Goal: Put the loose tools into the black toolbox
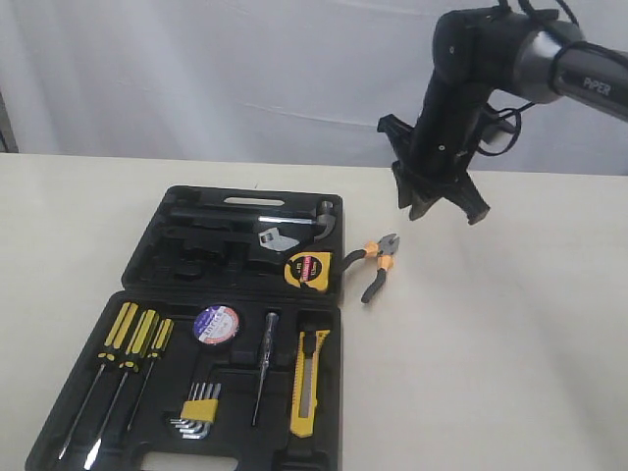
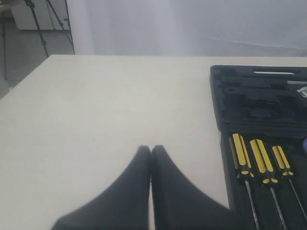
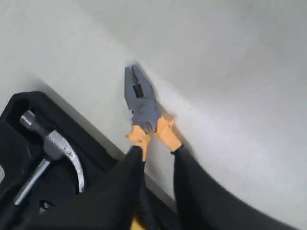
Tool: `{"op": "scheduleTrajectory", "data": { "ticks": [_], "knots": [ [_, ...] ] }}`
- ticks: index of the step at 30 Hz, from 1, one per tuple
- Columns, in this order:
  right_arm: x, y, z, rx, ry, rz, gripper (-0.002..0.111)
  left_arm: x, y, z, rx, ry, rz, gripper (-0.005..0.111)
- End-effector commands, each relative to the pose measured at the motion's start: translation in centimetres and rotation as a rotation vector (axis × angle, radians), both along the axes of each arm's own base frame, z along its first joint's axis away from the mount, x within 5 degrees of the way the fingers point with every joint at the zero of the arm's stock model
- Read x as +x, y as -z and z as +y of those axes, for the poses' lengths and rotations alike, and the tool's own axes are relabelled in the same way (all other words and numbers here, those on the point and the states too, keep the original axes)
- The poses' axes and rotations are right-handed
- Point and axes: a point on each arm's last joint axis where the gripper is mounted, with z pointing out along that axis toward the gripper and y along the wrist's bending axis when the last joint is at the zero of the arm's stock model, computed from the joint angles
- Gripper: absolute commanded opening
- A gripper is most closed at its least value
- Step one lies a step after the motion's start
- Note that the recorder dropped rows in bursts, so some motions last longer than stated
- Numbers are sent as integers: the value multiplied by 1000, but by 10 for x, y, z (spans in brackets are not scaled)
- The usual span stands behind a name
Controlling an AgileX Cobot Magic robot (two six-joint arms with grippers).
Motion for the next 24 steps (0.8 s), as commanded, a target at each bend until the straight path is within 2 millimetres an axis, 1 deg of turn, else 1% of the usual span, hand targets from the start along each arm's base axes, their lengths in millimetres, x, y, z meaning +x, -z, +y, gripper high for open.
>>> {"op": "scheduleTrajectory", "data": {
  "ticks": [1, 2, 3, 4, 7, 12, 22, 24],
  "knots": [
    [1, 1, -14, -6, -116, -17, 64, 0, 0, -1, -12, 4, -8, 0],
    [3, 4, -15, 7, -155, -31, 75, 0, 0, -1, -12, 4, -8, 0],
    [5, 10, -17, 31, -187, -43, 81, 0, 0, -1, -12, 4, -8, 0],
    [7, 15, -18, 58, -207, -50, 83, 0, 0, -1, -12, 4, -8, 0],
    [11, 33, -17, 152, -199, -49, 83, 0, 0, -1, -12, 4, -8, 0],
    [18, 58, -17, 167, -185, -46, 83, 0, 0, -1, -12, 4, -8, 0],
    [23, 88, -13, 226, -143, -19, 83, 0, 0, -1, -12, 4, -8, 0],
    [24, 91, -11, 227, -143, -23, 83, 0, 0, -1, -12, 4, -8, 0]
  ]
}}
